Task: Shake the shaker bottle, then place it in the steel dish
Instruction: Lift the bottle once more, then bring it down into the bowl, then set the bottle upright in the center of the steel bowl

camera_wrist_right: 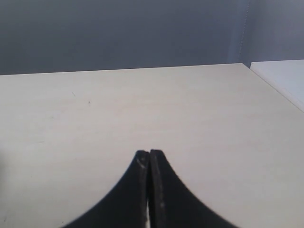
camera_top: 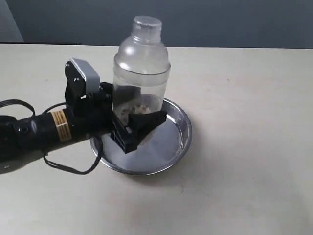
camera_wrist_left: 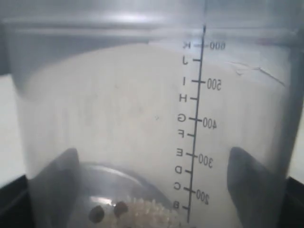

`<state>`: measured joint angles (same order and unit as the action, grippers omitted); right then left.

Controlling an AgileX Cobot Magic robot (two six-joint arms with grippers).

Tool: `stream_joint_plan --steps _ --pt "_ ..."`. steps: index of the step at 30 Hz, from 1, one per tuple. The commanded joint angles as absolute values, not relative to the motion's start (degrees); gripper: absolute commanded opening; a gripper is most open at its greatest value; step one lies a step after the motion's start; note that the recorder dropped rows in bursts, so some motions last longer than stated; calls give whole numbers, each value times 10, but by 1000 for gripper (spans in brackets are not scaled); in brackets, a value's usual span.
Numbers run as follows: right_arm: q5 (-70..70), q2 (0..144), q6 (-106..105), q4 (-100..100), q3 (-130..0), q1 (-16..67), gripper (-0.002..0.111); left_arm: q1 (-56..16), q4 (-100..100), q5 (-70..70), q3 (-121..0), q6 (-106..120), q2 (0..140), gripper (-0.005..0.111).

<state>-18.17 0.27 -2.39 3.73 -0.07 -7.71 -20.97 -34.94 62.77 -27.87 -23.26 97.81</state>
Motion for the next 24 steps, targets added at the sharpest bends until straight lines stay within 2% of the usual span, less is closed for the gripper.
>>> stream_joint_plan --steps 1,3,7,24 --pt "-175 0 -25 38 0 -80 -1 -207 -318 633 -315 -148 984 0" --pt "-175 0 -25 38 0 -80 -1 -207 -268 700 -315 -102 1039 0" --pt "-175 0 -25 38 0 -80 -1 -207 -217 700 -328 -58 1134 0" --pt "-175 0 -25 38 0 -80 -1 -206 -162 700 -444 -165 1260 2"
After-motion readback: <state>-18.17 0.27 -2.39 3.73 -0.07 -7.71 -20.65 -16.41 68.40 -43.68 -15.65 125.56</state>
